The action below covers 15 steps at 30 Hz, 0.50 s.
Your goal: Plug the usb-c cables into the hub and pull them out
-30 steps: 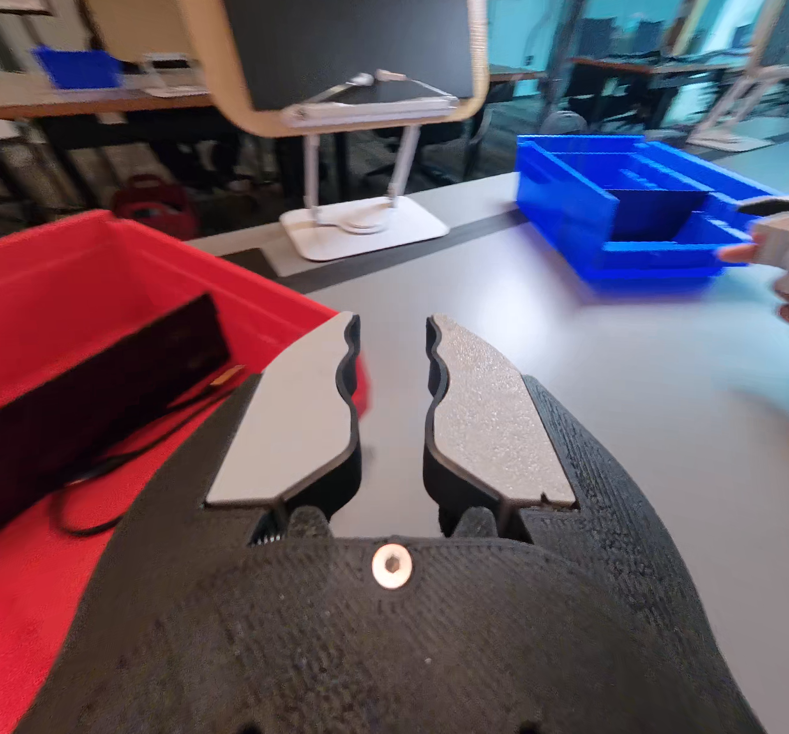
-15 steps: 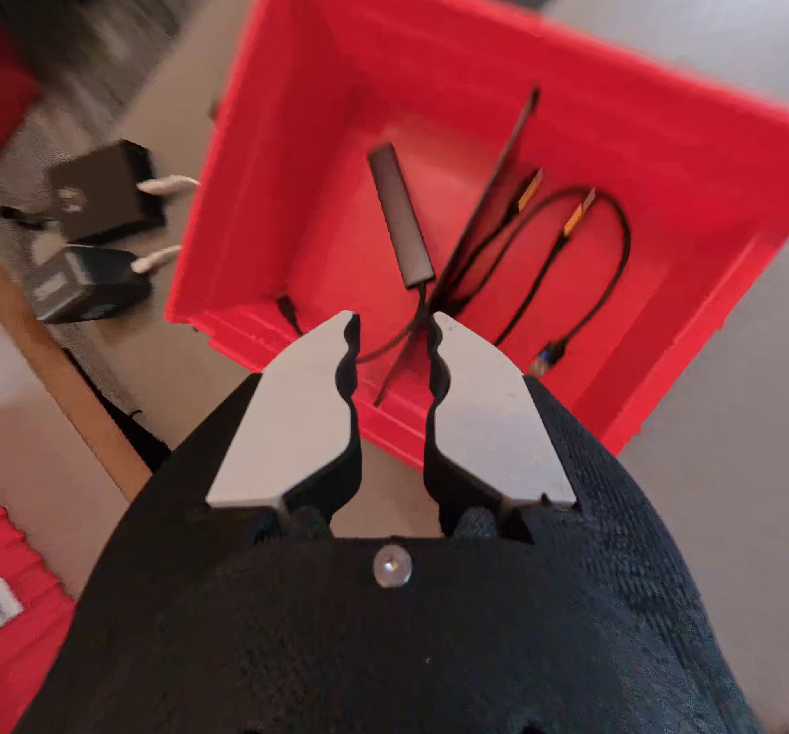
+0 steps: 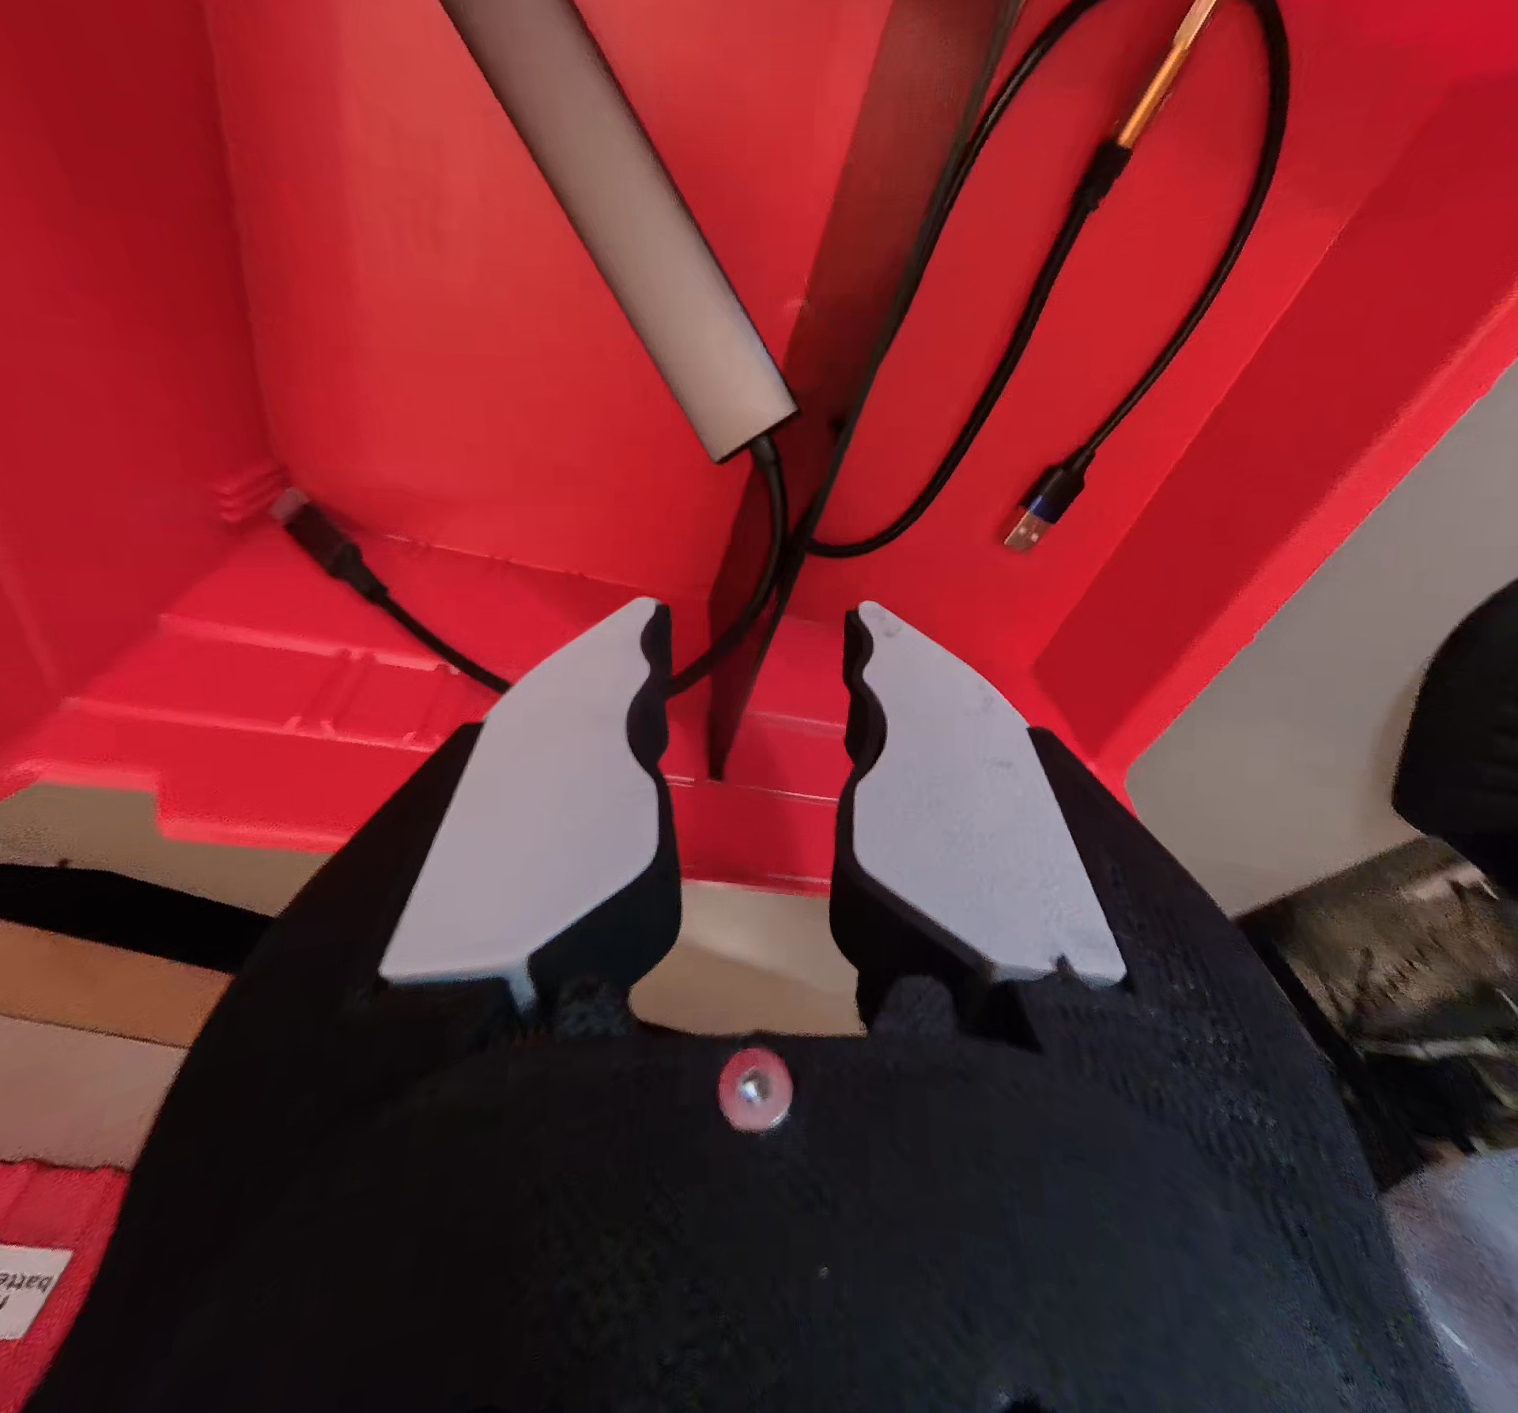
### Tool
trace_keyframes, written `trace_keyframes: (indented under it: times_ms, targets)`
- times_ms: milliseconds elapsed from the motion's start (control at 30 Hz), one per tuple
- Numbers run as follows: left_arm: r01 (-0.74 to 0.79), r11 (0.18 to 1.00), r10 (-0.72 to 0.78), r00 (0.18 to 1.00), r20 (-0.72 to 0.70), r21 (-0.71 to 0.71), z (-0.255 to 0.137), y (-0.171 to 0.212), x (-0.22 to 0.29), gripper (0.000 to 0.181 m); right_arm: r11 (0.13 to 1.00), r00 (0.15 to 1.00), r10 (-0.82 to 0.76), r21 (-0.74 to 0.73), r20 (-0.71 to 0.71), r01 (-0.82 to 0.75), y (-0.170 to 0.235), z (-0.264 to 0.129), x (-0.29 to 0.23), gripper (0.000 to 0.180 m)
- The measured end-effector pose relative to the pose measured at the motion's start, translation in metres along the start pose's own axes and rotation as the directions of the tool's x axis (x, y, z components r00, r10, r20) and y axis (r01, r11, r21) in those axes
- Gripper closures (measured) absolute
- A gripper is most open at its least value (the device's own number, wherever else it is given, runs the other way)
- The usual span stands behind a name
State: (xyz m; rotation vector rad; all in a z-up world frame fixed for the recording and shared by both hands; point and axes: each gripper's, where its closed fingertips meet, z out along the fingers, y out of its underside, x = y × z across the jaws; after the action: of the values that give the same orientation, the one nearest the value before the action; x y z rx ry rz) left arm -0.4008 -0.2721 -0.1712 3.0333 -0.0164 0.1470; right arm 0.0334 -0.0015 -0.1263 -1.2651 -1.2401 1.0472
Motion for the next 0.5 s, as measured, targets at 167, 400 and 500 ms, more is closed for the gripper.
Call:
trace_keyframes:
  times_ms: [167,400,500]
  targets:
    - [-0.004,0.997,0.002,0.999,-0.035,-0.073,0.007,0.008,-0.002,0.151,1.0,1.0,0.008,0.002,0.014,-0.008,0.001,0.001,0.0,0.136]
    - [-0.016,1.0,0.015,0.999,-0.05,-0.025,-0.011,0.004,-0.002,0.169,1.0,0.999,0.028,-0.013,0.034,-0.028,0.005,0.004,-0.001,0.136]
    - [-0.019,1.0,0.02,0.998,-0.052,0.023,-0.026,-0.001,0.001,0.171,1.0,0.999,0.022,-0.014,0.034,-0.021,0.005,0.004,-0.002,0.137]
